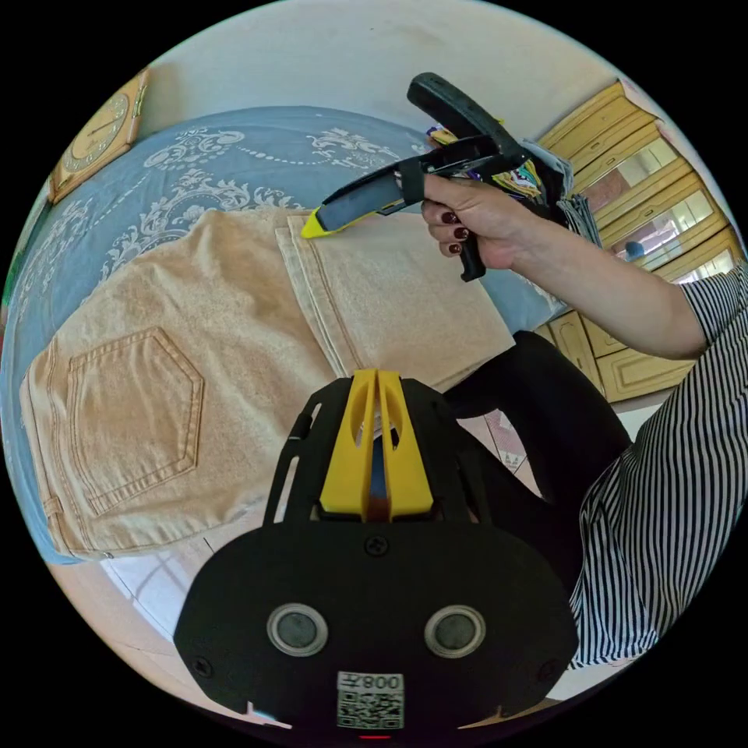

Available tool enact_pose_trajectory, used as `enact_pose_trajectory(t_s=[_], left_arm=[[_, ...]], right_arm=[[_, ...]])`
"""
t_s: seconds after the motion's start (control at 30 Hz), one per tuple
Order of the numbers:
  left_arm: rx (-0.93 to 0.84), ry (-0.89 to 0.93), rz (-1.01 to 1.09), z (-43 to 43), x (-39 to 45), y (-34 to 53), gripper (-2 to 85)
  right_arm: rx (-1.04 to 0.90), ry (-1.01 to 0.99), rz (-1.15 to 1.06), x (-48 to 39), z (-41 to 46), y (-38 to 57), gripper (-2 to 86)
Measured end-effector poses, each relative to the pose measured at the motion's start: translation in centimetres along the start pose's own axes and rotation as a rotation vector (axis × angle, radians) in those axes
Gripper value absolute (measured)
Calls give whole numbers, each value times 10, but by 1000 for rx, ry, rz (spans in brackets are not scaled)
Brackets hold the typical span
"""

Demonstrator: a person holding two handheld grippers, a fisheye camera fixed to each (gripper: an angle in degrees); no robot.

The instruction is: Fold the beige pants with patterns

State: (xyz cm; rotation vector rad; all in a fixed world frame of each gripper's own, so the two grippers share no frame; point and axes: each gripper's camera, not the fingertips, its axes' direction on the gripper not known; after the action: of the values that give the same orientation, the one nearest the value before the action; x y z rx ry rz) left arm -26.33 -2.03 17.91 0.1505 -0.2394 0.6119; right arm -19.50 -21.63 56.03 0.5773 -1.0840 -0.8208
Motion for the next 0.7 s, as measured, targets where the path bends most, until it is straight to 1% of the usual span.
enact_pose_trajectory(t_s=[0.1, 0.2, 0.23, 0.27, 0.37, 0.43, 0.5, 0.6, 0.7], left_arm=[[-3, -28, 15, 0, 13, 9, 1], [3, -32, 50, 3, 30, 20, 1], [-16, -41, 42, 10, 33, 24, 2], [2, -32, 31, 12, 35, 29, 2], [-3, -22, 8, 14, 45, 35, 4], [12, -54, 16, 13, 57, 40, 7], [30, -76, 22, 11, 70, 46, 12], [72, -68, 40, 10, 97, 53, 32], [78, -60, 102, 19, 132, 56, 64]], right_arm=[[-33, 0, -25, 4, 3, -8, 1], [22, 40, -86, -6, -11, -5, 1], [4, 67, -95, -5, -6, -8, 1], [-49, 89, -91, 1, 7, -13, 1], [-50, -14, -60, 19, 1, -18, 1], [-36, 8, -75, 21, -14, -13, 2], [0, 14, -94, 23, -38, -1, 3], [62, -38, -75, 40, -85, 39, 8], [117, -86, 30, 70, -124, 105, 22]])
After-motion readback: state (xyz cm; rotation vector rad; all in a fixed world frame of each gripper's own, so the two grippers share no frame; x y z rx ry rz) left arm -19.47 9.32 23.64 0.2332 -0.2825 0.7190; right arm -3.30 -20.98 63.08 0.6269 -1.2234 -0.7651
